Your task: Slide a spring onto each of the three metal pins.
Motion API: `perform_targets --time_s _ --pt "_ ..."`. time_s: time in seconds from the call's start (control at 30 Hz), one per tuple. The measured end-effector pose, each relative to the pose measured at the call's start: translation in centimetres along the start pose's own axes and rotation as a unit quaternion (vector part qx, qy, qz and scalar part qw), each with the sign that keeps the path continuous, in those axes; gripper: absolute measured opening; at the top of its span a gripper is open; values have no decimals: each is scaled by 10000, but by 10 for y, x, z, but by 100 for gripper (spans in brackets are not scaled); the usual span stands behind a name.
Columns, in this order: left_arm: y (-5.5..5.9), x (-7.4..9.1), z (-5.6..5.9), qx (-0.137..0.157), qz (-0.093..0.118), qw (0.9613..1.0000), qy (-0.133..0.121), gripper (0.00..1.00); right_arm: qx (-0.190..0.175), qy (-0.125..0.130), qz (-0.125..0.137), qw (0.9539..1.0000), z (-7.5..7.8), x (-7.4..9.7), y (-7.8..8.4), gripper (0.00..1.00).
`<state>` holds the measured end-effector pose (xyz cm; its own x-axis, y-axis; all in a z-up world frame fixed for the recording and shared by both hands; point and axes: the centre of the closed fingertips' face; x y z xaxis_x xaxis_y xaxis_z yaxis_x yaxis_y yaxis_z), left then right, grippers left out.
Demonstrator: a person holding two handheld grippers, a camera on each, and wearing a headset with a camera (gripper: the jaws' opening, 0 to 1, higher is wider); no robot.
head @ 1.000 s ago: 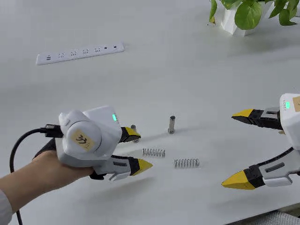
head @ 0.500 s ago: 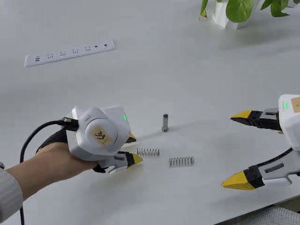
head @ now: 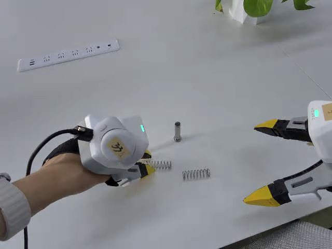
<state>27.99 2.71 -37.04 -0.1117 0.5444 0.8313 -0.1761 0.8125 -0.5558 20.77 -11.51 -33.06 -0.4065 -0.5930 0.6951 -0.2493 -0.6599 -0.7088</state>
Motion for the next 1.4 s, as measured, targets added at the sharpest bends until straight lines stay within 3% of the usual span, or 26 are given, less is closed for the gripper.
perform_targets --time_s 1.4 --pt "5 0 9 478 -60 9987 144 8 17 -68 45 10000 -9 -4 -5 89"
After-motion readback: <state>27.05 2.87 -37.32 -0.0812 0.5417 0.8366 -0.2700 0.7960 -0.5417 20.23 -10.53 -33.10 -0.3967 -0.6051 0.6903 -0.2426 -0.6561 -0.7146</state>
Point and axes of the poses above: the centre of the closed fingertips' face, and the gripper's own axes: x roughly backward along the fingers, z roughly to its right, y roughly out of its underside, and after that the axes turned 13 degrees about x, right-handed
